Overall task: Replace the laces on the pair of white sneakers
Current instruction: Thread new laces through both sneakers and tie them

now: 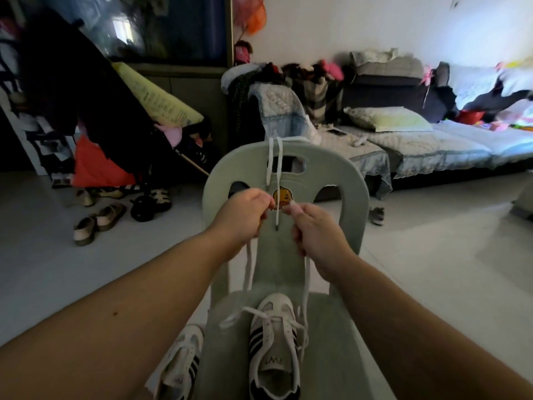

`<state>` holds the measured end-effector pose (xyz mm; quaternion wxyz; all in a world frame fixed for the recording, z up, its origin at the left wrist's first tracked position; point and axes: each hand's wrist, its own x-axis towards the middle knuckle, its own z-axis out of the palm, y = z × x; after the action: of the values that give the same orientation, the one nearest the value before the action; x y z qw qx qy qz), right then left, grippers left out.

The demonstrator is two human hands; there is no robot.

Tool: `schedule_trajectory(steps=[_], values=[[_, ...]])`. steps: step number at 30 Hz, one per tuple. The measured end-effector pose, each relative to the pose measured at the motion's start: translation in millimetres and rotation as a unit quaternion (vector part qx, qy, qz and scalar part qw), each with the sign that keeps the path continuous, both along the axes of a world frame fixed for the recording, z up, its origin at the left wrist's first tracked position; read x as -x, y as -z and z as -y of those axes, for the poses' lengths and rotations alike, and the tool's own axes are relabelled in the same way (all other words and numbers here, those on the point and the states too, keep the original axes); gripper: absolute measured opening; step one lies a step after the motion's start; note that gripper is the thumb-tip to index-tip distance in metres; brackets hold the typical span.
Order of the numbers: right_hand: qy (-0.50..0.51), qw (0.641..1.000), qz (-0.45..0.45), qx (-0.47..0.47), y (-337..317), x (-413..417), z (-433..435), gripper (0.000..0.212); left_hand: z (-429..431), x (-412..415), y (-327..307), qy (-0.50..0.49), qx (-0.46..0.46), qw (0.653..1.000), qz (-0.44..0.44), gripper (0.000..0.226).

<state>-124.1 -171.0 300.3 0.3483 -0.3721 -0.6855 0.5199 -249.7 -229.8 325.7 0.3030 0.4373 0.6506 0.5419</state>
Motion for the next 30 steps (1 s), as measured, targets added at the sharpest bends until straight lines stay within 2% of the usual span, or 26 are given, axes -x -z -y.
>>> schedule_trajectory(steps=[3,5,12,17,30], values=[[-0.017,0.995,-0.098,0.005,-45.3,-3.9,6.7,0.025,2.2,-13.3,-40.1,-0.009,-0.088,0.996,0.016,0.027],[-0.024,0.992,-0.127,-0.013,-70.4,-6.3,10.7,0.024,5.2,-20.0,-63.8,-0.012,-0.126,0.991,0.036,0.026],[-0.024,0.988,-0.129,-0.08,-125.7,-4.8,20.6,0.013,12.2,-23.2,-109.5,-0.005,-0.176,0.982,0.075,0.015],[-0.008,0.987,-0.14,-0.082,-147.6,-3.4,23.0,0.01,16.5,-17.0,-129.1,0.013,-0.191,0.975,0.115,0.011],[-0.036,0.978,-0.188,-0.077,-194.5,-1.8,31.2,0.012,20.5,-20.6,-184.7,0.03,-0.232,0.966,0.11,0.01]])
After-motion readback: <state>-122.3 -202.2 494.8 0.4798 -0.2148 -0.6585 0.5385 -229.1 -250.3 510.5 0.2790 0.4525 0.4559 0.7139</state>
